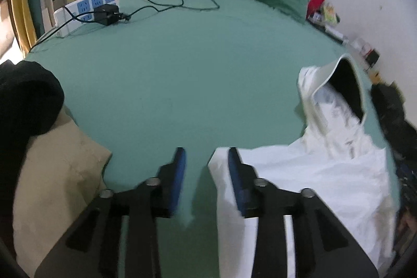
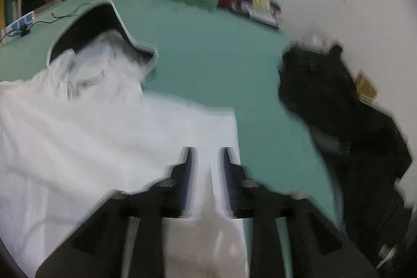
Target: Fold large clothes
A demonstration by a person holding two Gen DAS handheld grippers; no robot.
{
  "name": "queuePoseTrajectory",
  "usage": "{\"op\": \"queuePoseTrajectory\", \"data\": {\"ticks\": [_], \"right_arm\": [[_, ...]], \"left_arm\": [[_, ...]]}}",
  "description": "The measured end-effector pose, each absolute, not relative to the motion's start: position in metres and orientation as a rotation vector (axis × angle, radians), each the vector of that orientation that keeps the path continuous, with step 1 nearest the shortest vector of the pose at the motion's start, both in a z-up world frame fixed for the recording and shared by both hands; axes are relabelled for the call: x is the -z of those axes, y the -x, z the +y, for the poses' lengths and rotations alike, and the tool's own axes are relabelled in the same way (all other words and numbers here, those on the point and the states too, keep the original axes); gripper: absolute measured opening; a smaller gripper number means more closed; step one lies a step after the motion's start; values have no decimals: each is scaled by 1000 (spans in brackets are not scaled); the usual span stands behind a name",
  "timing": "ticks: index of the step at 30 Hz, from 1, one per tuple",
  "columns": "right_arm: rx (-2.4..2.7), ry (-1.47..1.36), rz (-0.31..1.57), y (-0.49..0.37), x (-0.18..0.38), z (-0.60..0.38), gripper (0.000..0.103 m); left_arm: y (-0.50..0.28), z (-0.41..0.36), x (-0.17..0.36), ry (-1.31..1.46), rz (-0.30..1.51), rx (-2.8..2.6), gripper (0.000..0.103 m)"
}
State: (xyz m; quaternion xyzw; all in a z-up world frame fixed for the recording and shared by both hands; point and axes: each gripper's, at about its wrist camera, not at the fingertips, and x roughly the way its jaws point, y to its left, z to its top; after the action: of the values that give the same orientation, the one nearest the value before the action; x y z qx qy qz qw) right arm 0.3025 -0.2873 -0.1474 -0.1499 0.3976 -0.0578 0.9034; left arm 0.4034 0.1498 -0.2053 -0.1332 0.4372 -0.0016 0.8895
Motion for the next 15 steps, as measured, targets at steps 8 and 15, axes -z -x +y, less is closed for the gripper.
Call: {"op": "queuePoseTrajectory", "data": {"ticks": [8, 15], "right_arm": [[-101, 288, 731, -418, 123, -221, 82], [-143, 402, 766, -490, 150, -178, 13]], "left_arm": [[-414, 167, 199, 294, 914, -10, 41], [-417, 175, 203, 315, 944, 4, 41]]}}
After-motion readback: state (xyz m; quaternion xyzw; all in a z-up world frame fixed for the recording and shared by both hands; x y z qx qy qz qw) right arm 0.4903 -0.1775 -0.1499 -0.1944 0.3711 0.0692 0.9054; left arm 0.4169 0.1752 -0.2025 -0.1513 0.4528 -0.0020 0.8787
